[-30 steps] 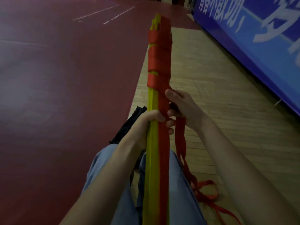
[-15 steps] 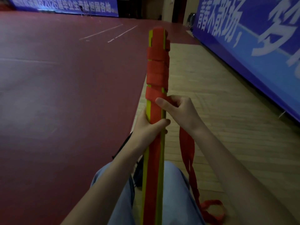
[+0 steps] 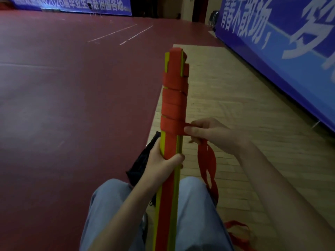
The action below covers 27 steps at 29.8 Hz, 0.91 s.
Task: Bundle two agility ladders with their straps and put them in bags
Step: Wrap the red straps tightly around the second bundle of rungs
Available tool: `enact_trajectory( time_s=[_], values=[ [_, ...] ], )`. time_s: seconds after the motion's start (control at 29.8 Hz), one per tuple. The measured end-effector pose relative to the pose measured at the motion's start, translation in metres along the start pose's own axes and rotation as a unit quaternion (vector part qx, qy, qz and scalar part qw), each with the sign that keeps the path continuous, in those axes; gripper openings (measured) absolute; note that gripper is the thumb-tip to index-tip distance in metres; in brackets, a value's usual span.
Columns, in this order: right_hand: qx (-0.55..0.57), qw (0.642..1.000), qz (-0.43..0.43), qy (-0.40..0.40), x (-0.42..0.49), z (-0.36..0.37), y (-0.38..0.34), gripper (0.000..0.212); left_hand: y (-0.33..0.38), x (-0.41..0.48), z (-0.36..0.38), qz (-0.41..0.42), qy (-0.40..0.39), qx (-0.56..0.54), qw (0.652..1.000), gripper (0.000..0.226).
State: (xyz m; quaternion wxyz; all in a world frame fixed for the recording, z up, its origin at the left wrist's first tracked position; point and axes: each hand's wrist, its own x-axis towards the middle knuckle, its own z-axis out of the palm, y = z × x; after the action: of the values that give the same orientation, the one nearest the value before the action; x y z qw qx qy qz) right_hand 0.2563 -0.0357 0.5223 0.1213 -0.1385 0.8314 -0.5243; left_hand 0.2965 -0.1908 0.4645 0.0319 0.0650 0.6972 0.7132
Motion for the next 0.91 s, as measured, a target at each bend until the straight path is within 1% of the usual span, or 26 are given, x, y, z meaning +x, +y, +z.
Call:
enact_trajectory(
  time_s=[0.07,0.17,0.27,0.37,0.47,0.6,0.67,0.74,0.81,0.84,0.91],
  values=[
    [0.036,0.999,-0.012,0.009,0.000,0.008,0.006,0.024,-0.009,-0.007,0.000,-0.025,-0.006,-0.007,1.000,0.036],
    [0.039,0.998,-0.024,0.031,-0.003,0.021,0.015,0.021,-0.017,-0.014,0.000,-0.054,0.003,-0.037,0.998,0.040],
    [0.070,0.998,-0.002,0.001,-0.009,0.028,0.025,0.022,-0.018,-0.014,0.000,-0.056,0.013,-0.039,0.998,0.041],
    [0.047,0.999,0.009,-0.021,-0.014,0.025,0.028,0.026,-0.017,-0.014,0.000,-0.051,0.012,-0.043,0.998,0.039],
    [0.014,1.000,0.012,-0.022,-0.012,0.019,0.022,0.022,-0.015,-0.013,-0.001,-0.058,0.018,-0.055,0.997,0.041],
    [-0.011,0.999,0.009,-0.053,-0.010,0.014,0.011,0.026,0.004,-0.006,0.000,-0.074,-0.013,-0.105,0.992,0.038],
    [-0.011,0.998,0.008,-0.055,-0.011,0.013,0.009,0.026,0.012,0.000,0.000,-0.081,0.013,-0.089,0.993,0.040],
    [-0.025,0.998,0.016,-0.054,-0.010,0.013,0.010,0.024,0.011,0.003,0.000,-0.085,0.045,-0.073,0.993,0.031],
    [-0.040,0.997,0.026,-0.053,-0.012,0.010,0.014,0.023,0.008,0.002,0.001,-0.093,0.069,-0.065,0.991,0.029],
    [-0.046,0.997,0.031,-0.050,-0.013,0.009,0.018,0.028,0.007,0.003,0.000,-0.094,0.079,-0.063,0.990,0.030],
    [-0.047,0.996,0.054,-0.046,-0.017,0.005,0.030,0.050,0.005,0.003,0.001,-0.091,0.087,-0.061,0.990,0.034]
  ],
)
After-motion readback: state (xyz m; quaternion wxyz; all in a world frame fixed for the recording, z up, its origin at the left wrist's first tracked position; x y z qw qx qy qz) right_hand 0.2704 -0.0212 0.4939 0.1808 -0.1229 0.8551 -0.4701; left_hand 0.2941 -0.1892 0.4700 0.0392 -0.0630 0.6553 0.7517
